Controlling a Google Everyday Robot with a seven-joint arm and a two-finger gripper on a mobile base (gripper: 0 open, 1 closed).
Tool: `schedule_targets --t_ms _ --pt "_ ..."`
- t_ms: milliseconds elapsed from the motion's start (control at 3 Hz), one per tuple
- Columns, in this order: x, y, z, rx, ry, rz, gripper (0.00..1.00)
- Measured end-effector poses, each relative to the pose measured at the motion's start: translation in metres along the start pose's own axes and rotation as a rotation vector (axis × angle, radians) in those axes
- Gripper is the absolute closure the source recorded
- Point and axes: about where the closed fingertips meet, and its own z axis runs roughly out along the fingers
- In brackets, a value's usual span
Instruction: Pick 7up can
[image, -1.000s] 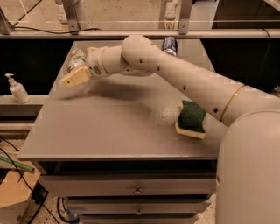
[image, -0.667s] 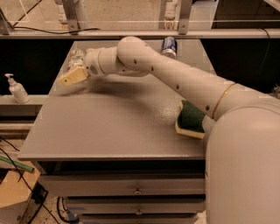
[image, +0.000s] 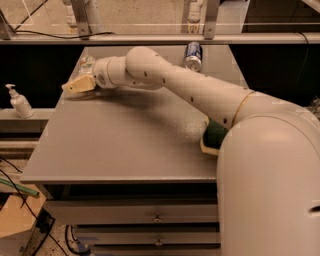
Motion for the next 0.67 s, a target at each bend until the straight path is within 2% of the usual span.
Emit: schedule_targets --t_ms 333,667 --pt "-0.001 -0.0078 0.0047 0.036 0.008 0.006 0.27" --pt "-0.0013 -0.0139 0.0019 0.068 0.018 0.004 0.51"
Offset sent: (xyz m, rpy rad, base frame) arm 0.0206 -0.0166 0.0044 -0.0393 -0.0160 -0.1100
